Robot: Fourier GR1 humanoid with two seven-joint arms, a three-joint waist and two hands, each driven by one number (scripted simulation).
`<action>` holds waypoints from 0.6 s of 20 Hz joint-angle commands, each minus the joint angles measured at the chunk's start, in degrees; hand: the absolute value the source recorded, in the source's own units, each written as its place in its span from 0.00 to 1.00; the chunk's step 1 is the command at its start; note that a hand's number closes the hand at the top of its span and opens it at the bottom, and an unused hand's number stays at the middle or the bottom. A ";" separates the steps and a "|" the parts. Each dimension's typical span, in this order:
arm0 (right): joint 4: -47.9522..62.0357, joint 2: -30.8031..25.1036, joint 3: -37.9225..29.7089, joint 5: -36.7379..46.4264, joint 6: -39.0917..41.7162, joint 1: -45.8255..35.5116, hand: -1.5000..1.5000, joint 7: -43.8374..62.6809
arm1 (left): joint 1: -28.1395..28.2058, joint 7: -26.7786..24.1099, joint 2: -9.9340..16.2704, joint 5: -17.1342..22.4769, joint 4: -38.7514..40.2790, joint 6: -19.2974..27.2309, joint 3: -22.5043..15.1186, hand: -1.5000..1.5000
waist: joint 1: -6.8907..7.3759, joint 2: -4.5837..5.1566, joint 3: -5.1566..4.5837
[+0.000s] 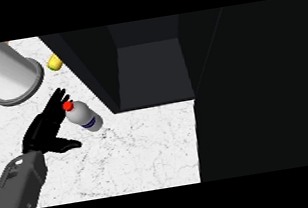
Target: Pick up the bottled water, place it into the cabinet and close the cabinet
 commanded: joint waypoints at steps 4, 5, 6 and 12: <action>-1.94 1.21 2.73 2.56 -1.11 2.77 0.00 -2.19 | -4.24 -7.55 0.30 -3.08 10.54 -0.29 -0.40 0.00 | -0.33 0.06 -0.04; 3.69 -1.64 -2.79 -0.82 2.57 0.41 0.00 -4.81 | -3.52 -9.60 1.55 -3.60 12.39 -2.13 -0.41 0.00 | -0.50 0.24 -0.04; 1.69 -2.08 -1.55 -0.77 2.60 1.27 0.00 -3.11 | -6.09 -8.87 0.52 -3.67 14.03 -0.18 -0.05 0.00 | -0.94 0.38 -0.09; 3.07 -0.56 -0.95 -0.93 0.67 -1.71 0.00 -1.60 | -5.72 -11.84 -0.54 -4.26 17.10 -1.02 -0.09 0.00 | -0.46 0.30 -0.07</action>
